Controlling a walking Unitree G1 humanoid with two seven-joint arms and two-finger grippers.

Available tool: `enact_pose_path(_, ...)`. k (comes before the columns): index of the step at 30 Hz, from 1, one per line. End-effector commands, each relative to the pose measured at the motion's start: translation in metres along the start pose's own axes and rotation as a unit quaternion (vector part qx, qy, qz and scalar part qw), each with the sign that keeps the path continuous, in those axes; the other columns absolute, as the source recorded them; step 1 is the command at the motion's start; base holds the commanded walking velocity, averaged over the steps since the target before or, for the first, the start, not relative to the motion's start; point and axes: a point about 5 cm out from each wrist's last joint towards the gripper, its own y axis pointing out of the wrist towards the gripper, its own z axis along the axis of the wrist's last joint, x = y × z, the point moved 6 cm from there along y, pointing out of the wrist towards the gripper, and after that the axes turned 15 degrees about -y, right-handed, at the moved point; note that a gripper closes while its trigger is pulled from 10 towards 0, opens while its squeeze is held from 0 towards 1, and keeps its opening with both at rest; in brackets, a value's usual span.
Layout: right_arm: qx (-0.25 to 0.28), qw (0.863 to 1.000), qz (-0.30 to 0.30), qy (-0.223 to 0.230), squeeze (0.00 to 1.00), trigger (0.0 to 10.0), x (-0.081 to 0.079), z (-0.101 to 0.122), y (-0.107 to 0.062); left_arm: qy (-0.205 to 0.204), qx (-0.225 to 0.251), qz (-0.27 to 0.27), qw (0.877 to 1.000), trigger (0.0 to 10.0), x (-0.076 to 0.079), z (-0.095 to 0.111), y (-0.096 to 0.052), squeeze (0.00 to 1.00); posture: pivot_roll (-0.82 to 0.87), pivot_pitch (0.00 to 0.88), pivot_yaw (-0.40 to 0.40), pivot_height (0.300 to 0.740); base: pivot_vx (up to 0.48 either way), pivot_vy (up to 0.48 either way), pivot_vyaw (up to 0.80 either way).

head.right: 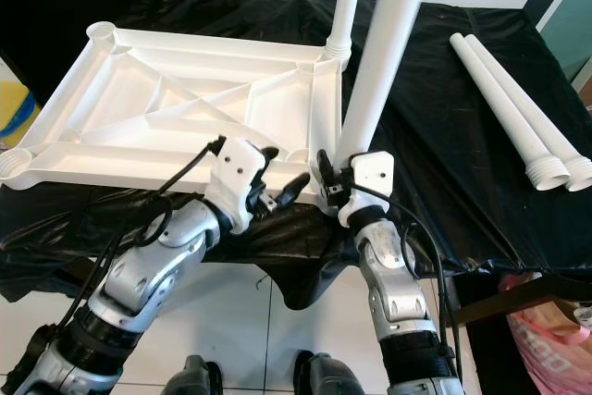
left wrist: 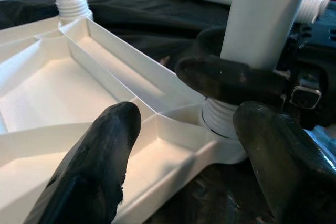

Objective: Building children table

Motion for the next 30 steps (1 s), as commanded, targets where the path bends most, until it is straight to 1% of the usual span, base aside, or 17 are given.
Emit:
enact_pose_path(1, -0.03, 0.999, 0.024, -0.003, 0.0, 10.0, -0.01, -0.022, -0.011, 0.001, -0.038, -0.087, 0.995, 10.0, 0.026, -0.012, -0.003, 0.0, 0.02, 0.203, -0.064, 0.74, 0.0, 0.0, 0.0)
enact_pose_path(4, -0.025, 0.999, 0.032, -0.005, 0.0, 10.0, -0.014, -0.022, -0.013, 0.002, -0.048, -0.097, 0.994, 10.0, 0.03, -0.015, -0.004, 0.0, 0.02, 0.202, -0.062, 0.74, 0.0, 0.0, 0.0)
enact_pose_path(5, -0.018, 0.999, 0.042, -0.012, 0.0, 10.0, -0.019, -0.023, -0.014, 0.005, -0.061, -0.108, 0.992, 10.0, 0.034, -0.019, -0.007, 0.0, 0.03, 0.204, -0.06, 0.74, 0.0, 0.0, 0.0)
enact_pose_path(6, -0.018, 0.999, 0.042, -0.012, 0.0, 10.0, -0.019, -0.023, -0.014, 0.005, -0.061, -0.108, 0.992, 10.0, 0.034, -0.019, -0.007, 0.0, 0.03, 0.204, -0.06, 0.74, 0.0, 0.0, 0.0)
enact_pose_path(8, -0.011, 0.998, 0.062, -0.028, 0.0, 10.0, -0.027, -0.025, -0.017, 0.007, -0.078, -0.124, 0.989, 10.0, 0.039, -0.024, -0.01, 0.0, 0.03, 0.204, -0.059, 0.74, 0.0, 0.0, 0.0)
enact_pose_path(9, -0.011, 0.998, 0.062, -0.028, 0.0, 10.0, -0.027, -0.025, -0.017, 0.007, -0.078, -0.124, 0.989, 10.0, 0.039, -0.024, -0.01, 0.0, 0.03, 0.204, -0.059, 0.74, 0.0, 0.0, 0.0)
enact_pose_path(11, -0.004, 0.995, 0.082, -0.047, 0.0, 10.0, -0.033, -0.027, -0.02, 0.009, -0.084, -0.128, 0.988, 10.0, 0.04, -0.025, -0.012, 0.0, 0.04, 0.208, -0.053, 0.74, 0.0, 0.0, 0.0)
enact_pose_path(13, -0.001, 0.995, 0.088, -0.054, 0.0, 10.0, -0.035, -0.028, -0.02, 0.009, -0.085, -0.128, 0.988, 10.0, 0.04, -0.024, -0.013, 0.0, 0.04, 0.208, -0.053, 0.74, 0.0, 0.0, 0.0)
enact_pose_path(16, -0.002, 0.994, 0.094, -0.055, 0.0, 10.0, -0.037, -0.032, -0.021, 0.013, -0.089, -0.128, 0.988, 10.0, 0.038, -0.024, -0.014, 0.0, 0.04, 0.208, -0.053, 0.74, 0.0, 0.0, 0.0)
enact_pose_path(21, -0.007, 0.994, 0.109, -0.031, 0.0, 10.0, -0.043, -0.037, -0.021, 0.018, -0.093, -0.13, 0.987, 10.0, 0.037, -0.023, -0.017, 0.0, 0.05, 0.208, -0.053, 0.74, 0.0, 0.0, 0.0)
enact_pose_path(22, -0.015, 0.994, 0.108, -0.009, 0.0, 10.0, -0.045, -0.038, -0.02, 0.019, -0.094, -0.13, 0.987, 10.0, 0.037, -0.023, -0.017, 0.0, 0.05, 0.207, -0.054, 0.74, 0.0, 0.0, 0.0)
enact_pose_path(23, -0.015, 0.994, 0.108, -0.009, 0.0, 10.0, -0.045, -0.038, -0.02, 0.019, -0.094, -0.13, 0.987, 10.0, 0.037, -0.023, -0.017, 0.0, 0.05, 0.207, -0.054, 0.74, 0.0, 0.0, 0.0)
enact_pose_path(24, -0.018, 0.994, 0.107, 0.005, 0.0, 10.0, -0.045, -0.038, -0.019, 0.021, -0.096, -0.13, 0.987, 10.0, 0.037, -0.023, -0.017, 0.0, 0.05, 0.208, -0.054, 0.74, 0.0, 0.0, 0.0)
enact_pose_path(25, -0.025, 0.994, 0.103, 0.021, 0.0, 10.0, -0.045, -0.039, -0.018, 0.022, -0.097, -0.13, 0.986, 10.0, 0.037, -0.023, -0.018, 0.0, 0.05, 0.206, -0.054, 0.74, 0.0, 0.0, 0.0)
enact_pose_path(26, -0.025, 0.994, 0.103, 0.021, 0.0, 10.0, -0.045, -0.039, -0.018, 0.022, -0.097, -0.13, 0.986, 10.0, 0.037, -0.023, -0.018, 0.0, 0.05, 0.206, -0.054, 0.74, 0.0, 0.0, 0.0)
enact_pose_path(27, -0.034, 0.994, 0.096, 0.038, 0.0, 10.0, -0.044, -0.039, -0.015, 0.024, -0.098, -0.13, 0.986, 10.0, 0.037, -0.023, -0.018, 0.0, 0.05, 0.207, -0.053, 0.74, 0.0, 0.0, 0.0)
enact_pose_path(30, -0.044, 0.994, 0.089, 0.048, 0.0, 10.0, -0.042, -0.041, -0.013, 0.025, -0.098, -0.13, 0.986, 10.0, 0.037, -0.022, -0.018, 0.0, 0.05, 0.206, -0.054, 0.74, 0.0, 0.0, 0.0)
